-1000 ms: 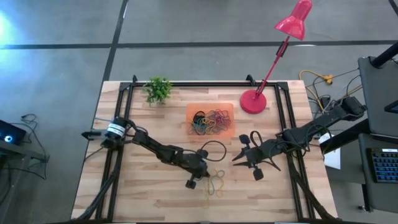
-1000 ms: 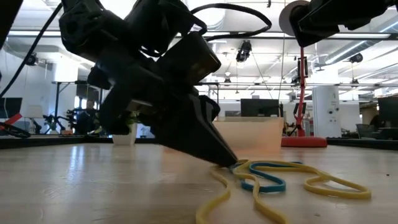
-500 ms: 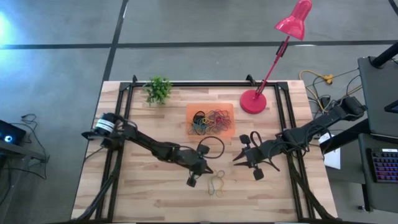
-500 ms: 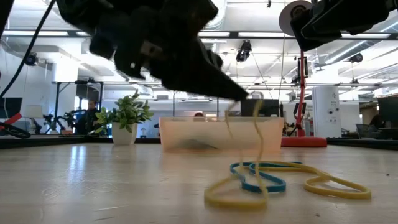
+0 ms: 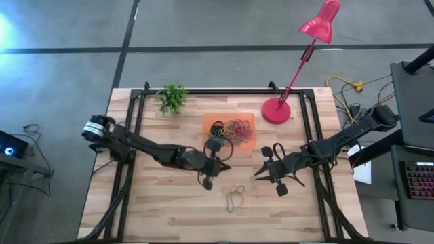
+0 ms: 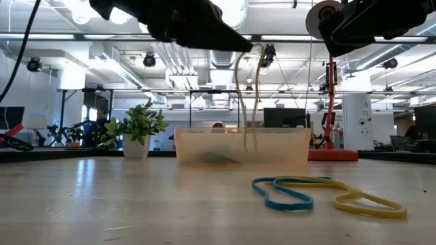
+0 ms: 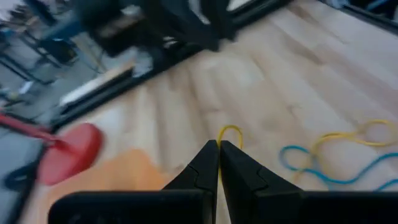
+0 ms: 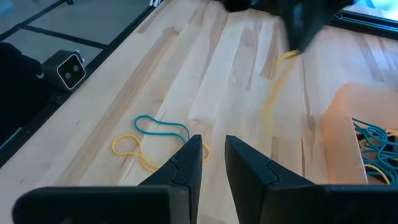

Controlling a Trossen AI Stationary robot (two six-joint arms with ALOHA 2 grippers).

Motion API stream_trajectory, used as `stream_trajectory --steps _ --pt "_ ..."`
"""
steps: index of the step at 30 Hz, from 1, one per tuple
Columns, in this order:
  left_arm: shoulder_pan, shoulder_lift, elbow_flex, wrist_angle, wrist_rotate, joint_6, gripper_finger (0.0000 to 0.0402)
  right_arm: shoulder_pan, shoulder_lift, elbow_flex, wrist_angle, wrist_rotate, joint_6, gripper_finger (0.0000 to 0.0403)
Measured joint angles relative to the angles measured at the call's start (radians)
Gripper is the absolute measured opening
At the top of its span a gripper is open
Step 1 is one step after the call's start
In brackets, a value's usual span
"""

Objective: Pick and place rubber bands into bin
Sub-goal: Put the left yellow rubber band into the bin

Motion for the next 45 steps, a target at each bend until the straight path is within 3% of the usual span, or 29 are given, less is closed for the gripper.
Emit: stream_trajectory --steps 7,20,30,45 --pt "0.065 -0.111 0.0 -0.067 -0.095 0.109 0.0 0.0 0.0 -0.001 0.0 0.014 0.0 0.0057" --pt "0.299 -0.208 -0.001 -0.088 -0.093 0.188 0.0 0.0 0.0 -0.005 0.0 0.019 -0.005 0.0057" --pt "0.453 -0.162 -0.013 -0.096 0.056 0.128 0.0 0.0 0.0 -0.012 -0.001 0.019 -0.023 0.0057" --pt "0.465 -0.125 -0.018 -0.116 0.138 0.125 0.0002 -0.002 0.0 -0.015 -0.004 0.019 -0.026 0.0056"
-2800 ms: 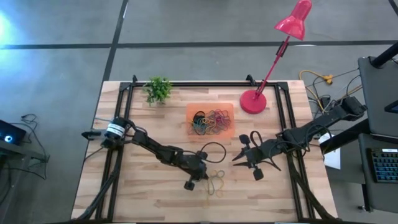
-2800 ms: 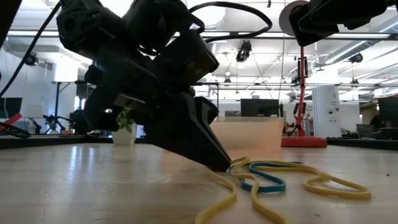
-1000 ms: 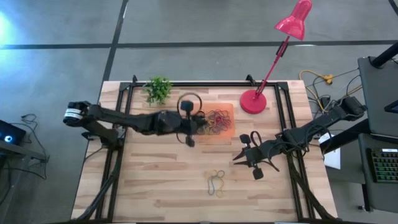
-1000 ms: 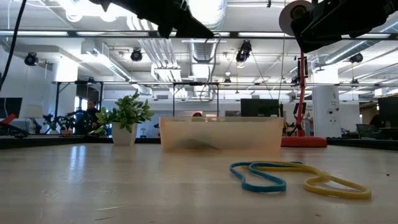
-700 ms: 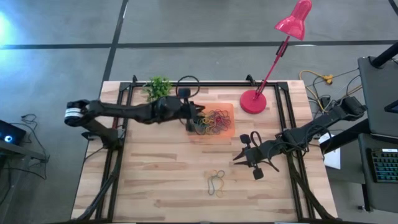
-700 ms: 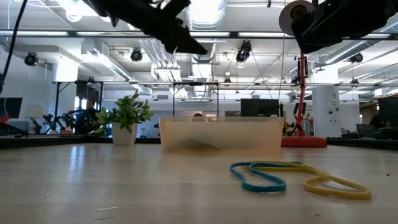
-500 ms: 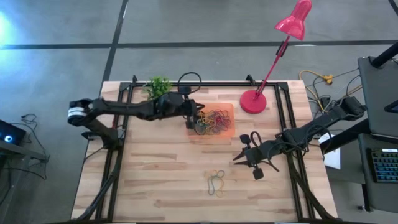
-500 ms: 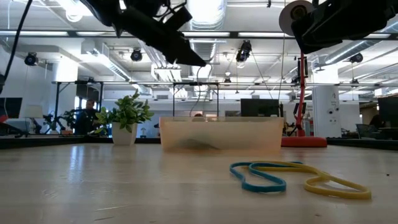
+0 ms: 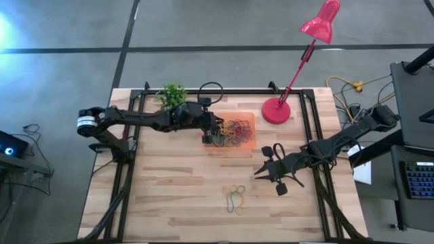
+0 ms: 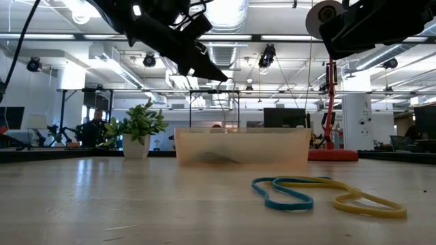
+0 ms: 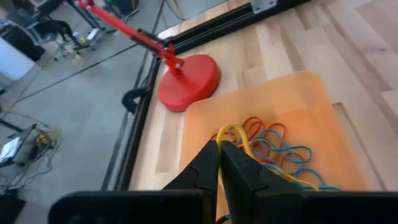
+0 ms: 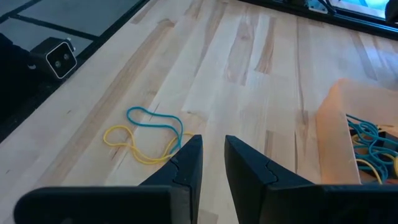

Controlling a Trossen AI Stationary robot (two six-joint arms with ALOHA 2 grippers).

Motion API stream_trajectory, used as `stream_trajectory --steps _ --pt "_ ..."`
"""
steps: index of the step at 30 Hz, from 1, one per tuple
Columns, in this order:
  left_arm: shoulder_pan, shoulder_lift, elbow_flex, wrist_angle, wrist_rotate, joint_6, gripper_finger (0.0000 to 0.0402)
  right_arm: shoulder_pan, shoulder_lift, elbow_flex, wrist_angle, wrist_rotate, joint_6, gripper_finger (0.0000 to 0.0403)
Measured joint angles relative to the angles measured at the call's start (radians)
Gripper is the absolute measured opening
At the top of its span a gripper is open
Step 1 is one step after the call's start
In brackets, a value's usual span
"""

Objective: Pick and place rubber bands into bin
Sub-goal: Put the left yellow rubber band into the bin, then put the blue rubber band into the bin

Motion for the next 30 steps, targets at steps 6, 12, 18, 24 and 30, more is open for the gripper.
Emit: stream_trajectory --steps 6,12,18,24,30 --pt "0.0 0.0 -0.002 0.0 0.005 0.0 0.0047 0.0 0.0 0.0 0.0 0.0 0.002 0.0056" --pt "-0.018 0.0 -0.005 0.0 0.124 -0.087 0.0087 0.0 0.0 0.0 0.0 0.0 0.003 0.0056" --pt "-0.099 0.013 -0.014 -0.033 0.447 -0.173 0.009 0.0 0.0 0.0 -0.002 0.001 0.0 0.0056" --pt "-0.253 0.042 -0.032 -0.033 0.449 -0.184 0.009 0.0 0.0 -0.002 -0.003 0.004 -0.003 0.0056" --pt "-0.374 0.126 -0.031 0.059 0.42 -0.183 0.009 0.0 0.0 -0.006 0.001 0.027 -0.004 0.0056"
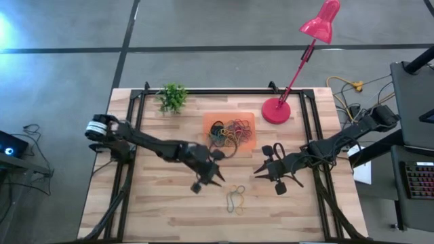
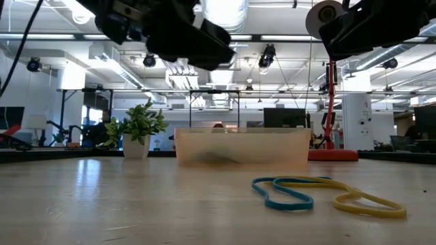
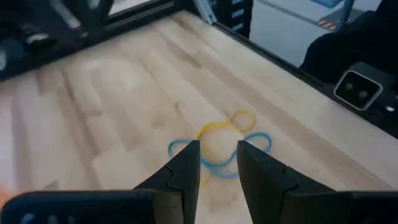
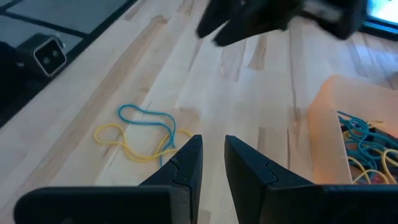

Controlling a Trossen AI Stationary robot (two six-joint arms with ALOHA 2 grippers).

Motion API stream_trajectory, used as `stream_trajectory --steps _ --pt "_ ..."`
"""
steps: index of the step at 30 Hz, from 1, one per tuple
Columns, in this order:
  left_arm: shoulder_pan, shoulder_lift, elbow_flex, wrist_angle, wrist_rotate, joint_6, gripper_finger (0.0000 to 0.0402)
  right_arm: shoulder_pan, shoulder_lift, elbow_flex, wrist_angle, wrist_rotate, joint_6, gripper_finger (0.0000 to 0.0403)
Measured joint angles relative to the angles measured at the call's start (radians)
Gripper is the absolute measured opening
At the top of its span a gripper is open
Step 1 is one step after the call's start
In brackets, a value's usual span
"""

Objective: Pick and place rubber bands into bin
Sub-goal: Put the blue rubber band into the bin

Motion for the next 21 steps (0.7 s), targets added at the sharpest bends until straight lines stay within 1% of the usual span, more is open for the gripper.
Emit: stream_trajectory --steps 4,8,12,14,17,21 --pt "-0.041 0.091 0.023 0.017 -0.016 0.001 0.009 0.0 0.0 -0.005 0.003 0.0 0.003 0.0056" --pt "-0.065 0.199 0.055 0.021 -0.071 0.052 0.009 0.0 0.0 -0.005 0.005 0.0 0.004 0.0056" --pt "-0.082 0.296 0.088 0.016 -0.157 0.114 0.009 0.0 0.0 -0.006 0.01 0.0 0.008 0.0056" --pt "-0.084 0.329 0.108 0.021 -0.165 0.111 0.009 0.0 0.0 -0.006 0.007 0.0 0.011 0.0056" --pt "-0.086 0.359 0.143 0.029 -0.165 0.058 0.009 0.0 0.0 -0.007 0.001 -0.001 0.013 0.0056" --pt "-0.085 0.357 0.169 -0.005 -0.162 -0.129 0.009 0.0 0.0 -0.007 -0.005 0.0 0.015 0.0056"
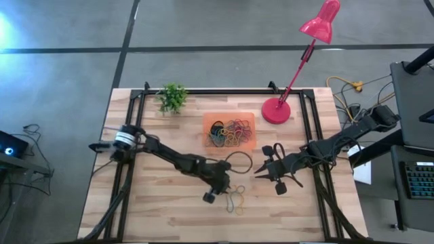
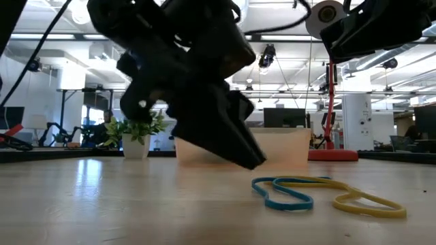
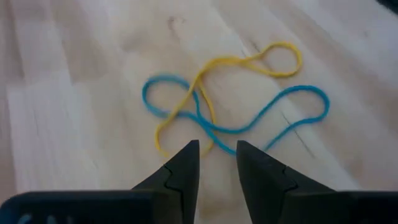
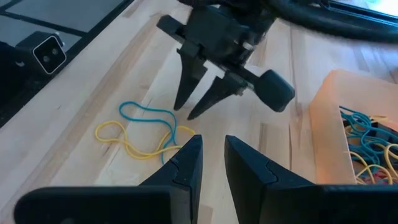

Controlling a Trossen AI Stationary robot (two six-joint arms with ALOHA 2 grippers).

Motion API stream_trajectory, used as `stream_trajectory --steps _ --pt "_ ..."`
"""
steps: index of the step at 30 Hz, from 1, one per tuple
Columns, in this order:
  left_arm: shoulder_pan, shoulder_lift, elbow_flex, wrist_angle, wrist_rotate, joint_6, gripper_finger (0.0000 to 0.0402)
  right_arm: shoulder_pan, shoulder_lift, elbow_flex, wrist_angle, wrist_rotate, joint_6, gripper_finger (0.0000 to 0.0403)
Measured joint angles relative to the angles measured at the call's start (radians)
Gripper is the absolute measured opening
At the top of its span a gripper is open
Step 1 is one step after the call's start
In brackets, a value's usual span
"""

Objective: Pick and place rubber bands into bin
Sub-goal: Put the blue rubber band into the bin

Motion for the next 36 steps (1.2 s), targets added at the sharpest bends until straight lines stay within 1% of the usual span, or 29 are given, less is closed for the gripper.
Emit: stream_trajectory --steps 5,10,15,19,29,36 --pt "-0.002 -0.02 0.065 -0.178 0.008 -0.266 0.009 0.0 -0.001 0.0 0.001 0.0 0.0 0.0056" --pt "-0.034 -0.018 0.105 -0.22 -0.004 -0.389 0.009 0.0 -0.001 0.0 0.001 0.0 0.0 0.0056" --pt "-0.05 -0.018 0.107 -0.219 -0.124 -0.464 0.009 0.0 -0.001 0.0 -0.006 -0.001 0.0 0.0056" --pt "-0.052 -0.016 0.107 -0.217 -0.181 -0.503 0.009 0.0 -0.001 0.0 -0.008 -0.001 0.0 0.0056" --pt "-0.081 0.014 0.109 -0.208 -0.188 -0.525 0.009 0.0 -0.001 0.0 -0.022 -0.004 0.011 0.0057" --pt "-0.087 0.06 0.12 -0.147 -0.194 -0.527 0.009 0.0 -0.002 0.0 -0.023 -0.004 0.012 0.0057"
